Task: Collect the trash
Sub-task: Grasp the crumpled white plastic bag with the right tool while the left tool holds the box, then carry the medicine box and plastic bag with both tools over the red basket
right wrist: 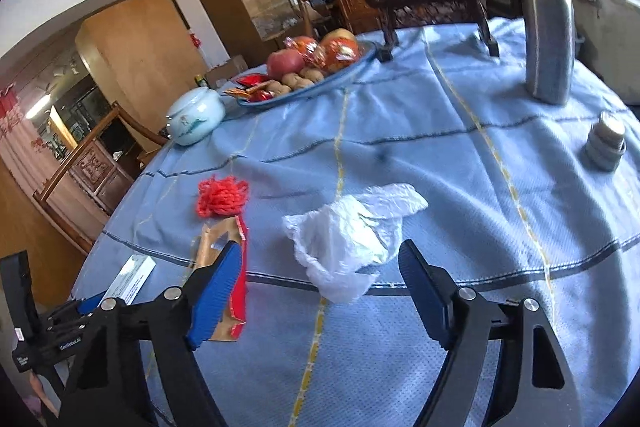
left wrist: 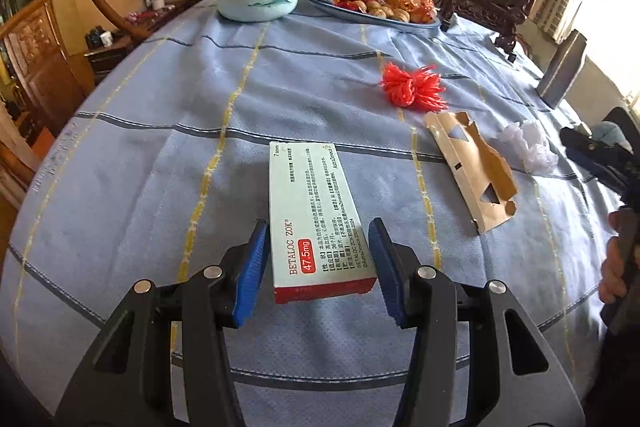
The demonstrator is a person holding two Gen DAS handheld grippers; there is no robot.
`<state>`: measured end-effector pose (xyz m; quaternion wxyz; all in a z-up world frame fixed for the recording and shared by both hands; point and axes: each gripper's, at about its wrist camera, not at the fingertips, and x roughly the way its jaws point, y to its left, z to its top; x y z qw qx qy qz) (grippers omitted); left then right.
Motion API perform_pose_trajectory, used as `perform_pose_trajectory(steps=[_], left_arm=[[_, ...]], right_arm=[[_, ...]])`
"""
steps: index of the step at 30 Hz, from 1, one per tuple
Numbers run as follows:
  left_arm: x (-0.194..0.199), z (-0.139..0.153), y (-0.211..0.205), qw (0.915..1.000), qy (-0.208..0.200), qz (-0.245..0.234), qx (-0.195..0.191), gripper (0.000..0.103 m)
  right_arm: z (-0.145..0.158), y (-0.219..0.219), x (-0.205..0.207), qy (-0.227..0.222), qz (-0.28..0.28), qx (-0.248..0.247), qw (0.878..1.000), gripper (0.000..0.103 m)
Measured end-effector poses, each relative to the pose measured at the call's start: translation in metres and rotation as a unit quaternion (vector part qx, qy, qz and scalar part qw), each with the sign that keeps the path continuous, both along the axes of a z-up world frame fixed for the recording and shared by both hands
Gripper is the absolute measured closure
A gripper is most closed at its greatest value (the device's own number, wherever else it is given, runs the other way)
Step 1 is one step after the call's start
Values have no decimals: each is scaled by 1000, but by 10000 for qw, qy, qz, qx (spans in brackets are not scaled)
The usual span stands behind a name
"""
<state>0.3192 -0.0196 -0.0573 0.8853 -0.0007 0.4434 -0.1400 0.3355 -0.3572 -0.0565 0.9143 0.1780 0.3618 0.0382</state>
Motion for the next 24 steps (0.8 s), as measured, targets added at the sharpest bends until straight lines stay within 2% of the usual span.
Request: perform_pose_trajectory(steps=[7, 9, 10, 11, 17, 19, 24], left_arm=[[4, -3, 2, 9996, 171, -86, -204, 52], [5, -5, 2, 9995, 214, -78, -200, 52], [6, -6, 2, 9995, 257, -70, -186, 51], [7, -6, 2, 9994, 297, -57, -178, 49], [11, -9, 8, 9985, 419, 4, -353, 49], [9, -8, 7, 9985, 376, -45, -396, 56], [-5, 8, 11, 9985, -153, -37, -515, 56]], right_arm=[[-20, -4, 17, 401, -66, 229, 9989, 25], [-26, -2, 21, 527, -6, 259, 9983, 48], [-28, -1, 23, 578, 38, 254, 9980, 85], [-29, -1, 22, 576, 88, 338, 9977, 91], [8, 2, -5, -359, 65, 188, 9992, 93], [13, 5, -9, -445, 64, 29, 9990, 92], [16, 10, -9, -446, 137, -128, 9988, 92]])
